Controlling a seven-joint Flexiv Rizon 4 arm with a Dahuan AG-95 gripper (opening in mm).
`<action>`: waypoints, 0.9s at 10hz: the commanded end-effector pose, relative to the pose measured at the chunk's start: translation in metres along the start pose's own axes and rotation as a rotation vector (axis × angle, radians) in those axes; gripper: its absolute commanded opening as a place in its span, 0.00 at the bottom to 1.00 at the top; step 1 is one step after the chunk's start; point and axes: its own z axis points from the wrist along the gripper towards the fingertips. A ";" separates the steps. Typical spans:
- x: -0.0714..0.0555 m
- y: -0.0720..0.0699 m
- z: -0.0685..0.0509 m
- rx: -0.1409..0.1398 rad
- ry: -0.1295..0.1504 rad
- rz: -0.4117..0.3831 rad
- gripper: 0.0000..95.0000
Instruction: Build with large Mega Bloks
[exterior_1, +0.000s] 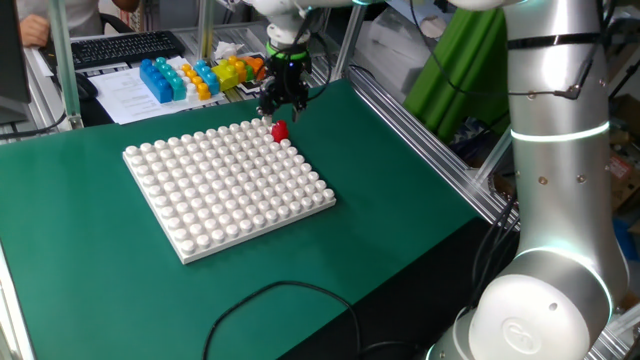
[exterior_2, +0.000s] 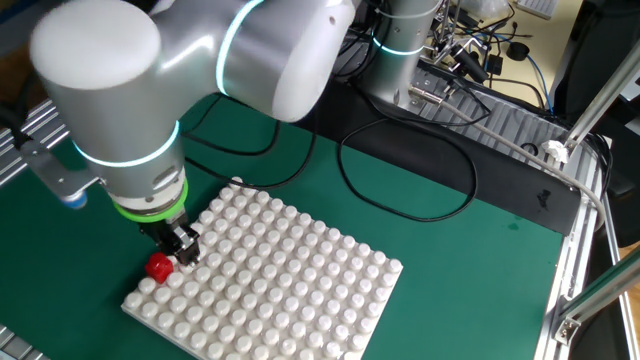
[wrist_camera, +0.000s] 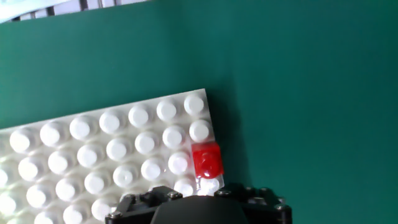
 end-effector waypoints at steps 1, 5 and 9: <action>0.006 -0.002 -0.009 -0.004 0.033 0.024 0.00; 0.041 -0.012 -0.016 -0.014 0.101 0.128 0.00; 0.075 -0.026 -0.019 -0.037 0.164 0.200 0.00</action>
